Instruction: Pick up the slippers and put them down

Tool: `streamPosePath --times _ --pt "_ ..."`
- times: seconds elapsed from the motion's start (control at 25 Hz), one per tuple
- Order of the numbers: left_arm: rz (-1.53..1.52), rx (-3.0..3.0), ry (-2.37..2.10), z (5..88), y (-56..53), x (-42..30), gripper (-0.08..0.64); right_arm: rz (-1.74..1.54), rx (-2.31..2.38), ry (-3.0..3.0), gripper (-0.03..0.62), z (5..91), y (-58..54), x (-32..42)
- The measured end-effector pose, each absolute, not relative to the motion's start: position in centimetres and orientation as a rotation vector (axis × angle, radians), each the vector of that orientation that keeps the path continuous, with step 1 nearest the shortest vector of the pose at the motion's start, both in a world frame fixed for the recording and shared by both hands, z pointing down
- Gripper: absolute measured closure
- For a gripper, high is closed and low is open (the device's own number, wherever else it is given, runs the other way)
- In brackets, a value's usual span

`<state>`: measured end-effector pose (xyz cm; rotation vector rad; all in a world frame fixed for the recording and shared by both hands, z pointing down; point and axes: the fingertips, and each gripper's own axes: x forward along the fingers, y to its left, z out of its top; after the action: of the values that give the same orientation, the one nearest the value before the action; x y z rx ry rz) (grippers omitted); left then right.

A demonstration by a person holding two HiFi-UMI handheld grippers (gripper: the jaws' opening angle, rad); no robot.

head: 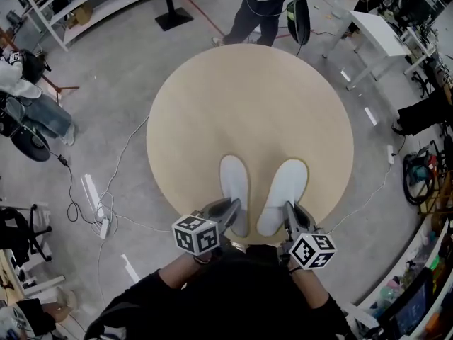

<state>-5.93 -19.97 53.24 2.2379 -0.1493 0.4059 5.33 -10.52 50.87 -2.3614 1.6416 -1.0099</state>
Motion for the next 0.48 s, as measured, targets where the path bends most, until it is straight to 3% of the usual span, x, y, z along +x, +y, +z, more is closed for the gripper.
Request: streamPosePath --times 0.48 --pt "0.418 2.324 -0.217 50.8 -12.1 -2.4 0.526 -0.918 -2.238 1.695 0.558 49.2 -3.3 8.3"
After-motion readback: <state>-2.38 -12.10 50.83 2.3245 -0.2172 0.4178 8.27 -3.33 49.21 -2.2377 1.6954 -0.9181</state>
